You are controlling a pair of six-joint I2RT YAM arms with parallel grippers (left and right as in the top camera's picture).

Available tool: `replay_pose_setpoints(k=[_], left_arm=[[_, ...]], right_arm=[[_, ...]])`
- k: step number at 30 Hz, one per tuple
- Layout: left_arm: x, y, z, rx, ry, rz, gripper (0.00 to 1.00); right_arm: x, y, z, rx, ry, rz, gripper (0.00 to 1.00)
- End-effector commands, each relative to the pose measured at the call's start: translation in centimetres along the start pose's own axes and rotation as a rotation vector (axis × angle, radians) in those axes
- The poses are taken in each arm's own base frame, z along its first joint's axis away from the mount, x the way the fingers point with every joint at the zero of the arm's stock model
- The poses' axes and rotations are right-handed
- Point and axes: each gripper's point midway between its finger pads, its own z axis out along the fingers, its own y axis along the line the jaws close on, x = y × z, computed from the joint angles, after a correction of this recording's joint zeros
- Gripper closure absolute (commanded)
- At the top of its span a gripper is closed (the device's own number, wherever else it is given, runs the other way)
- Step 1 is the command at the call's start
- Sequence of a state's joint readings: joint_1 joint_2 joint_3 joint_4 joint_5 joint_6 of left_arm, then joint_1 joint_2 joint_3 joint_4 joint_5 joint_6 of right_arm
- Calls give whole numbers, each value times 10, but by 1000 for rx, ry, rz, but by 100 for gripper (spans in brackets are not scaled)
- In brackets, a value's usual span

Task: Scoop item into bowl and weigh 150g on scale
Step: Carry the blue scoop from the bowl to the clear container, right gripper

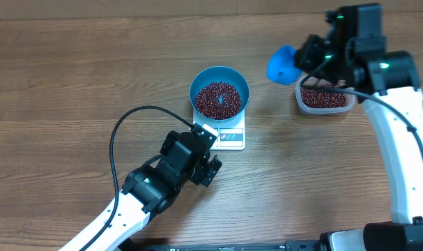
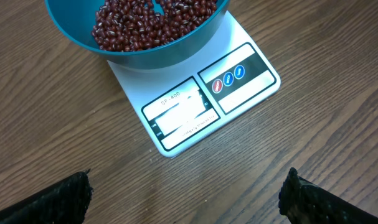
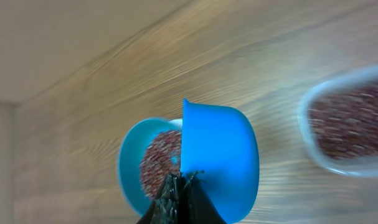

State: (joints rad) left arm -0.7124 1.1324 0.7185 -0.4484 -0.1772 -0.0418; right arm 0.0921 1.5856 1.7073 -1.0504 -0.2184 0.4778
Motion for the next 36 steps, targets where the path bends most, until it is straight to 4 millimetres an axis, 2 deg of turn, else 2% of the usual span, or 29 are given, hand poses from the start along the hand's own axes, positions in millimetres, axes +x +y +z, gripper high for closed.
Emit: replay_pose_setpoints(k=[1,6,11,13,14,20,26,30,36], left_arm=[[3,4,0,-17,2,16,0],[3,4,0,-17,2,16,1],[3,4,0,-17,2,16,1],[3,4,0,-17,2,16,0],[3,4,0,-17,2,16,0],[3,4,0,-17,2,16,0],[3,4,0,-17,2,16,1],[3,4,0,-17,2,16,1],[3,4,0,-17,2,16,0]], right_arm=[[-18,-26,-20,40,-53,35,96],[-25,-59,-28,106,-51,-54,96],[-35,-107,-41,364,-108,-72,96],[-40,-118,-45,433,-131,-81,96],[-43,-121,-47,461,-125,-172,96],[-53,-134,-56,565,-157,-229,96],[-53,-139,-52,606,-136,-279,96],[-51,-139,-43,643,-115,-303,96],[-34,-126,-19,731,-47,-402,96]])
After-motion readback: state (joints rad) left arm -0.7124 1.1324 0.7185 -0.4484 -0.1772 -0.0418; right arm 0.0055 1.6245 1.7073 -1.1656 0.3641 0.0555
